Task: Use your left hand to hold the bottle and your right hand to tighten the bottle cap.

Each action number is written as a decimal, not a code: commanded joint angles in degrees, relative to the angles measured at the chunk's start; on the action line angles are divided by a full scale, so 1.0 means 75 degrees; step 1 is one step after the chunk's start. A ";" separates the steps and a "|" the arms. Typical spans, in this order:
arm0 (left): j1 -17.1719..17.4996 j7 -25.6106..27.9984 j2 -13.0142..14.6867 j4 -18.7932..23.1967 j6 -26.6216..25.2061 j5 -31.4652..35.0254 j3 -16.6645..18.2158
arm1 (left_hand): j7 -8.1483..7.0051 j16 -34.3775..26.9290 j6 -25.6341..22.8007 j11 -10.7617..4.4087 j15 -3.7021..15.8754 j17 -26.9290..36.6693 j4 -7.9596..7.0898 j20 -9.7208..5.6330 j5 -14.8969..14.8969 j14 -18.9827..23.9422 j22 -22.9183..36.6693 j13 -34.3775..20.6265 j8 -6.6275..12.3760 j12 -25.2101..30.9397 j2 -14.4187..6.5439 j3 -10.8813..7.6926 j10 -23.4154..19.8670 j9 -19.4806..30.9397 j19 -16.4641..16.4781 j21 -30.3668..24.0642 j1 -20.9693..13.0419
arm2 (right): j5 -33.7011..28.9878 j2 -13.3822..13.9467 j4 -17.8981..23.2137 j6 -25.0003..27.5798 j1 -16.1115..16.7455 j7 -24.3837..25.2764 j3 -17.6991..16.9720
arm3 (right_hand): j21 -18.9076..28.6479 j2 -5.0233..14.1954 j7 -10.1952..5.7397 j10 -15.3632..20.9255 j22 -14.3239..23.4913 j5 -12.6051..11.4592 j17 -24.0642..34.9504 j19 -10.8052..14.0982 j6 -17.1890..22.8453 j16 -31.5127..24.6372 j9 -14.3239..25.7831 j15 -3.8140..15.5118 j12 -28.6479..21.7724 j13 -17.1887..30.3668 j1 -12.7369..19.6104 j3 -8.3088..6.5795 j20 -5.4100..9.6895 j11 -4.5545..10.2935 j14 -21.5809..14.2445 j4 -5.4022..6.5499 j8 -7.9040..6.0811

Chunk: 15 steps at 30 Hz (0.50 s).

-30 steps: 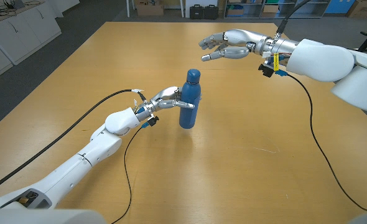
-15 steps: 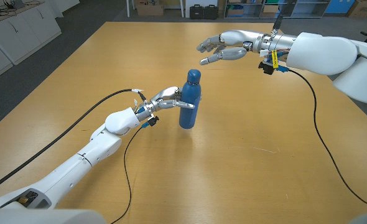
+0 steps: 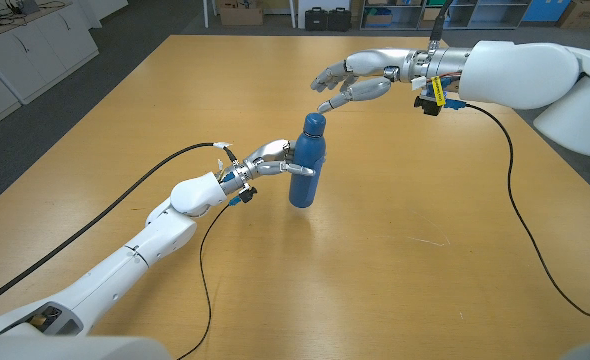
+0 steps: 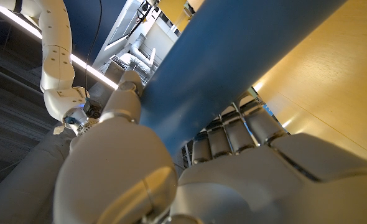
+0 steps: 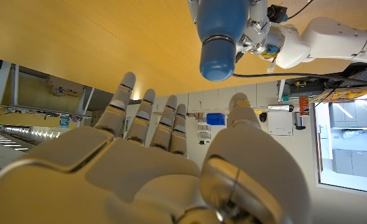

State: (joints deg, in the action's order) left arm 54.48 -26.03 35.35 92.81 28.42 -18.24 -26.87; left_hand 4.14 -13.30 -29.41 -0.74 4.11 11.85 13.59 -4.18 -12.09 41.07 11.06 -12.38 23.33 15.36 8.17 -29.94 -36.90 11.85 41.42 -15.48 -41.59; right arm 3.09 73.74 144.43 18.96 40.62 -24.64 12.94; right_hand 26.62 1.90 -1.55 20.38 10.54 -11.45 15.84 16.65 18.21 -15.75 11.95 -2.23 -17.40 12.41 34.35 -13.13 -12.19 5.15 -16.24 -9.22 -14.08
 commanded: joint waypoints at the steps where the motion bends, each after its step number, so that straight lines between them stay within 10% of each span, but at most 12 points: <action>1: 0.0023 0.0109 0.0038 0.0096 -0.0034 0.0045 0.0054 | -0.1068 0.0003 -0.1131 -0.0648 0.1197 0.0041 -0.0528 -0.0694 -0.0038 0.0110 0.0024 -0.0045 0.0038 0.0007 -0.1339 -0.0541 -0.0750 0.0018 0.0090 -0.0049 -0.1132 | -0.0258 -0.0063 0.0136 0.0137 -0.0297 -0.0473 0.0167 | -0.0037 -0.0018 -0.0132 0.0152 0.0023 -0.0060 0.0016 0.0123 0.0110 -0.0038 0.0036 0.0064 -0.0075 0.0023 0.0148 -0.0064 -0.0012 0.0038 -0.0098 -0.0006 -0.0063; 15: 0.0040 0.0154 0.0113 0.0251 -0.0062 0.0058 0.0096 | -0.1069 0.0007 -0.1143 -0.0647 0.1195 0.0045 -0.0536 -0.0704 -0.0040 0.0131 0.0026 -0.0051 0.0033 -0.0007 -0.1349 -0.0541 -0.0751 0.0020 0.0102 -0.0058 -0.1118 | -0.0666 -0.0170 0.0276 0.0271 -0.0421 -0.0738 0.0363 | -0.0054 -0.0038 -0.0417 0.0269 0.0025 -0.0103 0.0011 0.0241 0.0290 -0.0055 0.0046 0.0162 -0.0102 0.0026 0.0302 -0.0113 -0.0013 0.0257 -0.0204 -0.0011 -0.0112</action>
State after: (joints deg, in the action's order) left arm 54.62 -25.16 35.84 93.95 28.18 -17.94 -26.36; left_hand 4.14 -13.29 -29.41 -0.72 4.09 11.85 13.58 -4.19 -11.92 41.46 11.06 -12.67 23.29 15.30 8.17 -29.92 -37.29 11.85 41.42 -15.70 -41.59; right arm 0.20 73.15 145.52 19.94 38.76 -28.22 14.30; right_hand 26.17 1.58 -4.17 22.17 10.54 -11.87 15.84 17.97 20.21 -15.75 12.14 -1.12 -17.64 12.41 35.87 -13.48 -12.28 6.64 -17.35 -9.21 -14.63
